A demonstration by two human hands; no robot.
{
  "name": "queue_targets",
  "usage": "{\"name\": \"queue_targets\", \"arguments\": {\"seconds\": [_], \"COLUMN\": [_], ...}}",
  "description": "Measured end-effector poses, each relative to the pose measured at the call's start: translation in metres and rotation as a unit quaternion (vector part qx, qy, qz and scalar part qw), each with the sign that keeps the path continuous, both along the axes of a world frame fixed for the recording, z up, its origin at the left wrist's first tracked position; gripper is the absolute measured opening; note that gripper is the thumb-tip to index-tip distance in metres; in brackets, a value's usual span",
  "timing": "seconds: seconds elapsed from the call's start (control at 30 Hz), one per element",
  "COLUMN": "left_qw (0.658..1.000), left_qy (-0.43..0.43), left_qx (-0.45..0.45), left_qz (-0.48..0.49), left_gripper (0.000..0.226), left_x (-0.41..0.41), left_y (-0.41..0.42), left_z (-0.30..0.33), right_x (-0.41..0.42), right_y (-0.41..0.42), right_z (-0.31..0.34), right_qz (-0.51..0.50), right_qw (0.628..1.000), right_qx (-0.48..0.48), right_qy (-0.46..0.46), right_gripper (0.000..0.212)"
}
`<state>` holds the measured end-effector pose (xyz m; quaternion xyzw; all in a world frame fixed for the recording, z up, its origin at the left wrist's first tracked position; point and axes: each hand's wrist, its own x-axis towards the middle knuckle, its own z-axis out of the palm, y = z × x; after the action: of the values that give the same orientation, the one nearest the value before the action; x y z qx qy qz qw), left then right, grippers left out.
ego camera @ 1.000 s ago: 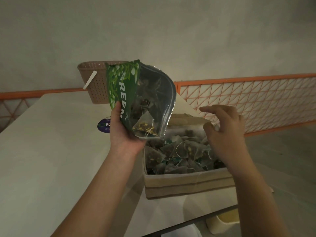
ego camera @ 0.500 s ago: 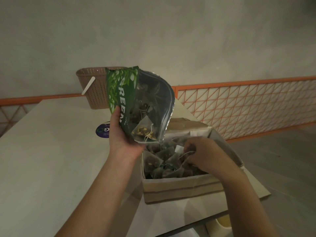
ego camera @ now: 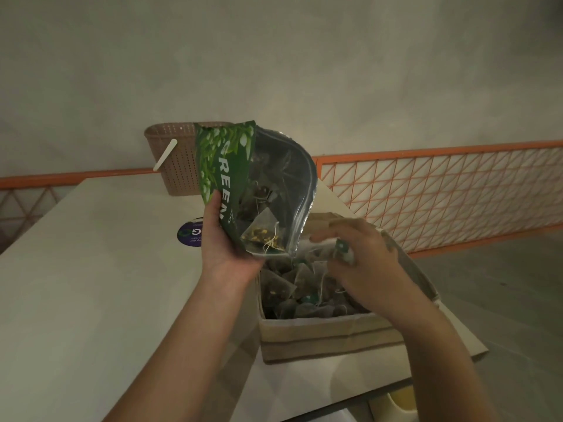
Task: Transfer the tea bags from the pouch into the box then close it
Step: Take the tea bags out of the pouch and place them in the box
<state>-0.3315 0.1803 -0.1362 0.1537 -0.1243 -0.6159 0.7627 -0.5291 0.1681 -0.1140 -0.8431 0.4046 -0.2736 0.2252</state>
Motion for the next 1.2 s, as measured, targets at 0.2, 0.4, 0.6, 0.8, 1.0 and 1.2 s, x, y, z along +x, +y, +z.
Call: {"name": "queue_targets", "arguments": {"seconds": [0.2,0.4,0.6,0.8,1.0,1.2], "left_qw": [1.000,0.999,0.999,1.000,1.000,0.999], "left_qy": [-0.004,-0.003,-0.009,-0.003,-0.014,-0.023], "left_qx": [0.017,0.021,0.027,0.006,0.007,0.018], "left_qz": [0.014,0.030,0.016,0.024,0.004,-0.014], "left_gripper": [0.059,0.056,0.055,0.052,0.055,0.057], "left_x": [-0.011,-0.012,0.002,0.011,0.012,0.011], "left_y": [0.004,0.009,0.012,0.015,0.016,0.015], "left_z": [0.003,0.007,0.007,0.012,0.013,0.017], "right_x": [0.033,0.051,0.035,0.017,0.027,0.038], "right_y": [0.013,0.018,0.014,0.005,-0.010,0.000], "right_z": [0.001,-0.015,-0.007,-0.002,-0.010,0.016], "right_qz": [-0.002,-0.009,-0.008,-0.057,-0.008,-0.005], "right_qw": [0.992,0.996,0.980,0.952,0.986,0.942], "right_qx": [-0.065,-0.088,-0.034,0.026,0.071,0.006], "right_qy": [-0.103,-0.011,-0.196,-0.301,-0.152,-0.334], "right_gripper": [0.040,0.033,0.014,0.014,0.032,0.048]}}
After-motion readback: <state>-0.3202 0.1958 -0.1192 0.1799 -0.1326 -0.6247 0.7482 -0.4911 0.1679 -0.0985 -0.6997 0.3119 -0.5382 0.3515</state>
